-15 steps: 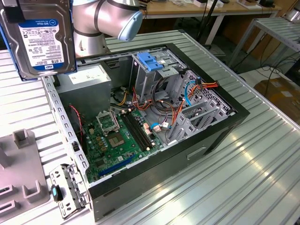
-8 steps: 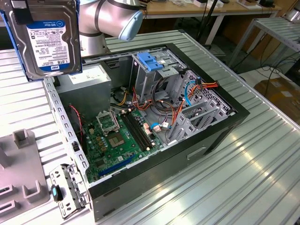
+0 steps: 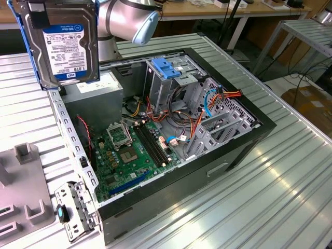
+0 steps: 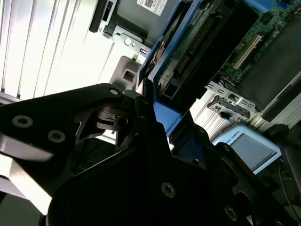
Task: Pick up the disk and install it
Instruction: 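Pick up the disk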
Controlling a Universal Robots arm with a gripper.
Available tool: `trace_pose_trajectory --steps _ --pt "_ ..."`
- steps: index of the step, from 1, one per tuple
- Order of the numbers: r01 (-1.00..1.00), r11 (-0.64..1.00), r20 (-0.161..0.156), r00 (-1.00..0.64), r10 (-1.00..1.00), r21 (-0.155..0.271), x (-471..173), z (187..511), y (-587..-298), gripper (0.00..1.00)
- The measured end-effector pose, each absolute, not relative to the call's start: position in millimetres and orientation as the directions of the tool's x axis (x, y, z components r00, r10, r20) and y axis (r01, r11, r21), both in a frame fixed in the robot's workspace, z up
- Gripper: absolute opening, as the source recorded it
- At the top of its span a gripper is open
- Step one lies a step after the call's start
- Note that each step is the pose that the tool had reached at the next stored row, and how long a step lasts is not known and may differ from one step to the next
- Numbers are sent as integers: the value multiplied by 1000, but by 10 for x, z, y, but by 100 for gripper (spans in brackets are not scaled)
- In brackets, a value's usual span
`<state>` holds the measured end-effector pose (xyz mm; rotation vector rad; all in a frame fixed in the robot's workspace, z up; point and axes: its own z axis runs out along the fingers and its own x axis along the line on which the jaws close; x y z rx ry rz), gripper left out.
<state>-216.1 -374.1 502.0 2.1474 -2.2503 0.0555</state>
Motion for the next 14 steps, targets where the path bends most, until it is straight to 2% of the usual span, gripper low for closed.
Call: trace_pose_trajectory --steps 14 --pt "-999 47 47 -47 -998 -5 -1887 5006 -3852 37"
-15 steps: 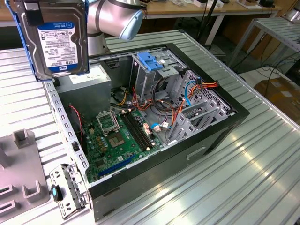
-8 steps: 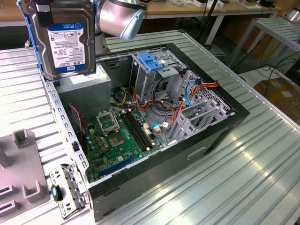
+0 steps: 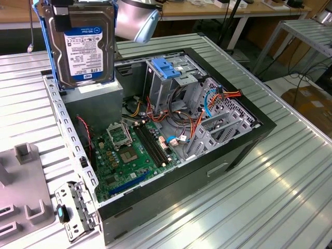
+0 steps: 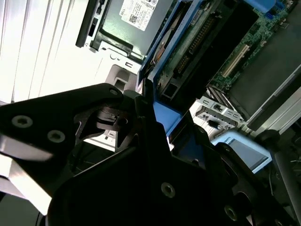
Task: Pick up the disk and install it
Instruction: 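Pick up the disk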
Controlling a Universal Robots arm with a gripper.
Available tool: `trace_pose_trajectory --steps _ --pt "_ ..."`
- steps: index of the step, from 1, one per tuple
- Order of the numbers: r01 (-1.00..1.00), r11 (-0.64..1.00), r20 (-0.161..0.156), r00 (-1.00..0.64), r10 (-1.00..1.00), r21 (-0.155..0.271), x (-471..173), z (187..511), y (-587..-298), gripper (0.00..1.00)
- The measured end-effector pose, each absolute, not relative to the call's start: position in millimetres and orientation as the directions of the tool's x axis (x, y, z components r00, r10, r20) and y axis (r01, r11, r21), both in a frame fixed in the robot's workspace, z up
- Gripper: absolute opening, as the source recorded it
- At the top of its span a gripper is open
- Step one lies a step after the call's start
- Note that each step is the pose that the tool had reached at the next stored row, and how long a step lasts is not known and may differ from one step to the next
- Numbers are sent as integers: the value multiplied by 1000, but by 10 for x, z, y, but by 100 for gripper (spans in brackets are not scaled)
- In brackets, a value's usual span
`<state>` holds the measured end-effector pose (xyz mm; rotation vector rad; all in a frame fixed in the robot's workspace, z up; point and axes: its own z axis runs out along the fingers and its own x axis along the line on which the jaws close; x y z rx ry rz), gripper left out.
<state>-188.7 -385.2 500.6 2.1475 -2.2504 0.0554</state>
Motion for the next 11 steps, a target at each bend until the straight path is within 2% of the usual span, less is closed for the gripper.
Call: trace_pose_trajectory --steps 11 --pt "-999 47 47 -47 -998 -5 -1734 4992 -4001 37"
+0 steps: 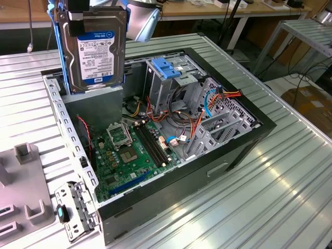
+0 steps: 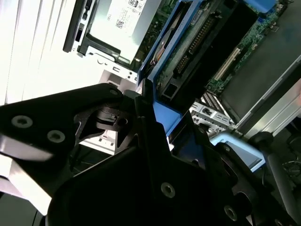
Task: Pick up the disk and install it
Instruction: 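Pick up the disk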
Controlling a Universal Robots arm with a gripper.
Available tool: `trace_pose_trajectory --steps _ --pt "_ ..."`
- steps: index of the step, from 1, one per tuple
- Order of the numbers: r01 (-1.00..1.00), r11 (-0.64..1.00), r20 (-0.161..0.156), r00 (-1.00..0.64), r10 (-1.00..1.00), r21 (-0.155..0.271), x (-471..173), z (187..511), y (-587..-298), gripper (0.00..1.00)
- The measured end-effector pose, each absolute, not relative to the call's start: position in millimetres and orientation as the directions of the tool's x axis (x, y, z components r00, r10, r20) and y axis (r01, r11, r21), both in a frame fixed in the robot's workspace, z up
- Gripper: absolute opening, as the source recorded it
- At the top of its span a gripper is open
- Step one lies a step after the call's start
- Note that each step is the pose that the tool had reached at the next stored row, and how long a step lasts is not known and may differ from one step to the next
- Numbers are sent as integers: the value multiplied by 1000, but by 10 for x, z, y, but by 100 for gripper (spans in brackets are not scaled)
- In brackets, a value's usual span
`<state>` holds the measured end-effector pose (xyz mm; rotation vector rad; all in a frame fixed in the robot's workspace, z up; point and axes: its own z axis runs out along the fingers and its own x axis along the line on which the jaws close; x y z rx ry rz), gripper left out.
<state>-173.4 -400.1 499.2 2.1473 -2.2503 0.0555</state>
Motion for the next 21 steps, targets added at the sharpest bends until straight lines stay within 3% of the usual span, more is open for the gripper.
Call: trace_pose_trajectory --steps 21 --pt "-999 47 48 -47 -998 -5 -1371 4960 -4154 37"
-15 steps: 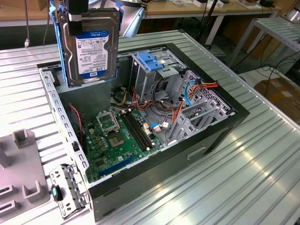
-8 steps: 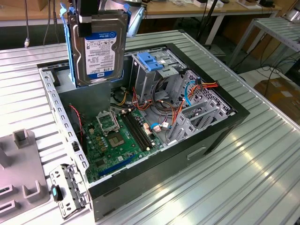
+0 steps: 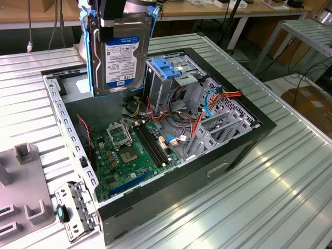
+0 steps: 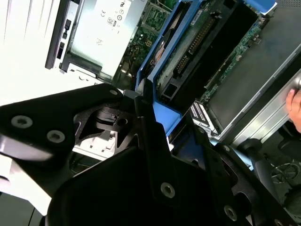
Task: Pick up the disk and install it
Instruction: 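Pick up the disk, then insert the disk into the insertion slot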
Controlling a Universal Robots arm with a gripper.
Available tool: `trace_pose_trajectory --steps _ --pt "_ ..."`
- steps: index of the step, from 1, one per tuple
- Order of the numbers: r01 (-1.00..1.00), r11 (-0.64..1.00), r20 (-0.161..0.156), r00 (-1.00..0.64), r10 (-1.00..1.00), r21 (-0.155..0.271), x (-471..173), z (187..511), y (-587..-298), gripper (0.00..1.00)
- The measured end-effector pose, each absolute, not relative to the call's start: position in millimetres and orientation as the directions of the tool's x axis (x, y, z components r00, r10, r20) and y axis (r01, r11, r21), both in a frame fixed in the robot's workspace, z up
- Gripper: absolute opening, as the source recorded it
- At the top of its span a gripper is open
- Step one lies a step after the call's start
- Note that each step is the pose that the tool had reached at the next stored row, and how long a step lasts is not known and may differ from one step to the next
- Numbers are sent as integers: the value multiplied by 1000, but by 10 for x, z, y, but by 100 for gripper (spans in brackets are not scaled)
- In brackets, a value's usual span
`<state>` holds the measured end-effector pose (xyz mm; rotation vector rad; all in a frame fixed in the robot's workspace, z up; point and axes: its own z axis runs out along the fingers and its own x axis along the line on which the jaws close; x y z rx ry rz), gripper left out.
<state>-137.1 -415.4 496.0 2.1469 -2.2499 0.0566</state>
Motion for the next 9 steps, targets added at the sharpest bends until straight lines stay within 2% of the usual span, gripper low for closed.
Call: trace_pose_trajectory --steps 9 --pt "-999 47 48 -47 -998 -5 -1368 4960 -4154 37"
